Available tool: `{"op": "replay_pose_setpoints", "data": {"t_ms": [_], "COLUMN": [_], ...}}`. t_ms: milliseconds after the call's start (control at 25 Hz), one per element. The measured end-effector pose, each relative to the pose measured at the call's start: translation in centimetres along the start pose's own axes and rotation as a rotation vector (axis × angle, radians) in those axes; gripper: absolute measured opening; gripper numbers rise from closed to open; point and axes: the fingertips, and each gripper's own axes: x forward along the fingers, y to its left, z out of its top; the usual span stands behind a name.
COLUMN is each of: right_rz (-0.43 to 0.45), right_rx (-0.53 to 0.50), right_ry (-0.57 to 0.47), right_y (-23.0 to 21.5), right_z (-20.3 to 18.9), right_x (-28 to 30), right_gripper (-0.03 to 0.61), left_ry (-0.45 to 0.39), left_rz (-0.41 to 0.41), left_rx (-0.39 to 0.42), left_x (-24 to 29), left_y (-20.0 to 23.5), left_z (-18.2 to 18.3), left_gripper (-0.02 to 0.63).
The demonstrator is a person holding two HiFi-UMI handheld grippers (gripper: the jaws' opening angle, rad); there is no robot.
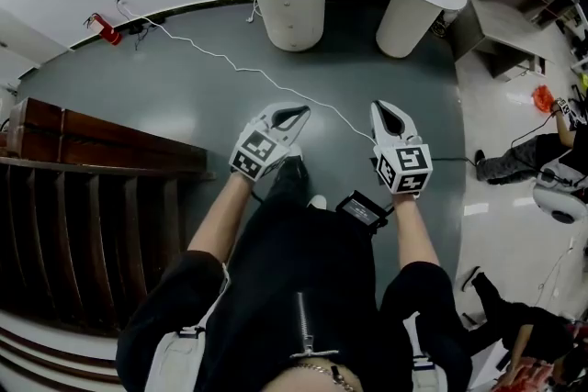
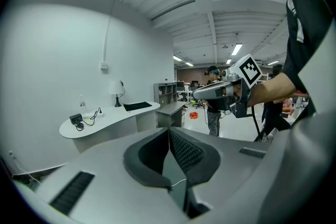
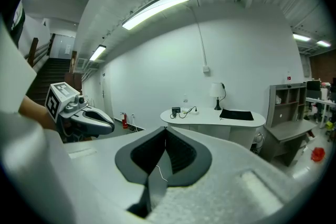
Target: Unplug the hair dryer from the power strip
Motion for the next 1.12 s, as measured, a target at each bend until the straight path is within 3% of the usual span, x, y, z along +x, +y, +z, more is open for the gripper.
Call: {"op": "replay_pose_setpoints", "data": {"t_ms": [680,1120], "right_rz": [-0.022,-0.046], "right_rx": [0.002,-0.008], "right_ry": [0.025,0.025], "right_y": [-3.1,-2.7], "right_z": [3.9,6.8], "right_x": [12.3,19.4], "right_gripper": [0.005,0.005], "left_ry": [0.003,-0.001], "left_rz": [-0.044,-0.067], "left_rx": [-0.009,0.014], "left_x": [5.6,6.5], "left_y": [12.4,19.8], "left_z": [1.4,1.6], "left_gripper": [0.015,0.015]}}
